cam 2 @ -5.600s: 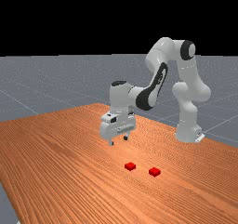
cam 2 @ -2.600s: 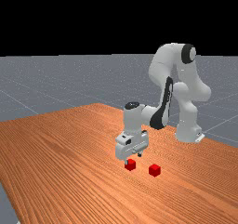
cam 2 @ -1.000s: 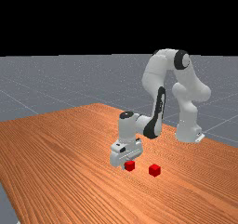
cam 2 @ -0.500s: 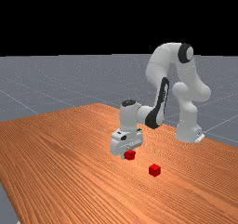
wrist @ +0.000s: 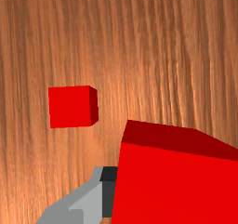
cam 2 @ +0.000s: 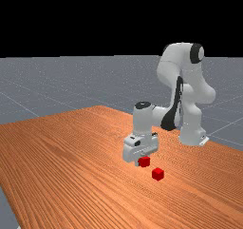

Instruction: Stack all the cube

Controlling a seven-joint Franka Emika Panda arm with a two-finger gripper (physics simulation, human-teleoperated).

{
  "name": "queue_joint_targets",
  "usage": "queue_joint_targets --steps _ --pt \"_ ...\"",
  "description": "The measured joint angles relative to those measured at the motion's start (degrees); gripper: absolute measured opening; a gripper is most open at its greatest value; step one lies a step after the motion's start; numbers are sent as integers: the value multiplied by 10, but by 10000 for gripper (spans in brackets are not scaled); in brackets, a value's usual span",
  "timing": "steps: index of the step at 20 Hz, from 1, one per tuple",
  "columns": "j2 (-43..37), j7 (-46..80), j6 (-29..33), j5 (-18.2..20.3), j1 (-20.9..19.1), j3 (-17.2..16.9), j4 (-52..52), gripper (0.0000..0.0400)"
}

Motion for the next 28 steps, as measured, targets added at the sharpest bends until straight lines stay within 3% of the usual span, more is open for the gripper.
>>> queue_joint_targets --steps 8,9,10,11,13,20,28 --pt "-86 9 73 -7 11 5 -153 198" --pt "-93 -4 71 8 5 13 -163 197" --pt "-91 -6 72 18 3 20 -162 196" --pt "-78 11 57 1 14 12 -148 194" --pt "-40 8 60 3 13 14 -129 189" --pt "-8 25 151 -14 20 -2 -131 187" --pt "-15 87 113 -11 62 3 -109 190"
